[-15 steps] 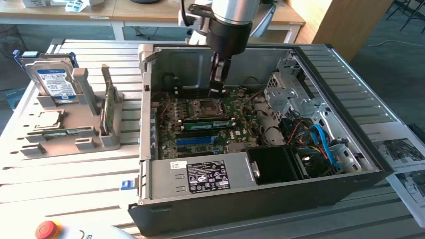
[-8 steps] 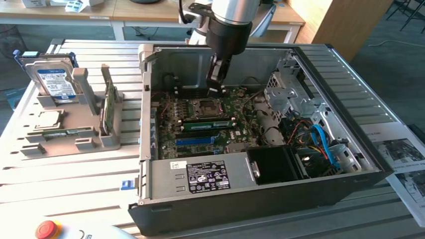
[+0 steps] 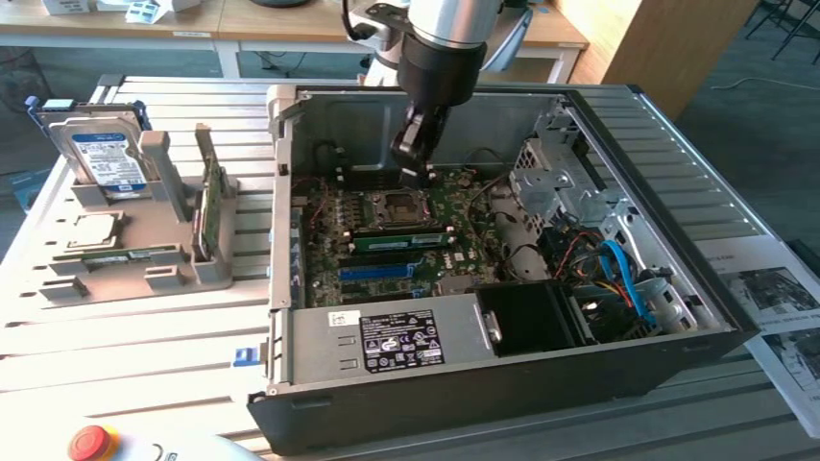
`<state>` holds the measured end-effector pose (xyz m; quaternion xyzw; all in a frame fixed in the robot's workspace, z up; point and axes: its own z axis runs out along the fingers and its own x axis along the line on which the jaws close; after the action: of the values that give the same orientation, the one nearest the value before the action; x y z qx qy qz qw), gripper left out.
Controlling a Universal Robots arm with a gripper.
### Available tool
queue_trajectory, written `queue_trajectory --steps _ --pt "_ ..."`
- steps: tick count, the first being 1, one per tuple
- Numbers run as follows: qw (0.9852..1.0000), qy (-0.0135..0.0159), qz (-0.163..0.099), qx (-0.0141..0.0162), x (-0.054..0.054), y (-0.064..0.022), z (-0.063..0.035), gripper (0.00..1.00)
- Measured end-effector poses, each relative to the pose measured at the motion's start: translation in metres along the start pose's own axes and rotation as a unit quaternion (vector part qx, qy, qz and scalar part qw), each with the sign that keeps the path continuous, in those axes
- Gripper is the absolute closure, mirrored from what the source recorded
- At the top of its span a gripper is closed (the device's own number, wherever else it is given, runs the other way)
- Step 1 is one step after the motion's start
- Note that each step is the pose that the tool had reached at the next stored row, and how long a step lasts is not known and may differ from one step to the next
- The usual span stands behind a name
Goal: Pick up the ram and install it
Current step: 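Press down the ram until it locks into place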
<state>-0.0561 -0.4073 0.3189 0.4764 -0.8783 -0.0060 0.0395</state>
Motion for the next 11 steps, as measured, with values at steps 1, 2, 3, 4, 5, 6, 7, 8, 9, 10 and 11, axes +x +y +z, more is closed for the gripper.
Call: queue_trajectory --steps 1,2,3,4,5,6,7,8,9,10,11 --pt "1.0 -0.0003 0.007 -0.0005 0.0 0.0 0.0 0.9" --pt "0.9999 -0.0007 0.015 -0.0009 0.0 0.0 0.0 0.9" --pt "0.9998 -0.001 0.022 -0.0014 0.0 0.0 0.0 0.9" --pt "0.9996 -0.0014 0.03 -0.0019 0.0 0.0 0.0 0.9" --pt "0.9993 -0.0018 0.037 -0.0023 0.0 0.0 0.0 0.9" --pt "0.999 -0.0021 0.044 -0.0028 0.0 0.0 0.0 0.9" --pt "0.9987 -0.0025 0.051 -0.0032 0.0 0.0 0.0 0.9" --pt "0.9983 -0.0028 0.058 -0.0037 0.0 0.0 0.0 0.9" --pt "0.9979 -0.0031 0.065 -0.0041 0.0 0.0 0.0 0.9" --pt "0.9974 -0.0035 0.072 -0.0046 0.0 0.0 0.0 0.9" --pt "0.9968 -0.0038 0.079 -0.0051 0.0 0.0 0.0 0.9"
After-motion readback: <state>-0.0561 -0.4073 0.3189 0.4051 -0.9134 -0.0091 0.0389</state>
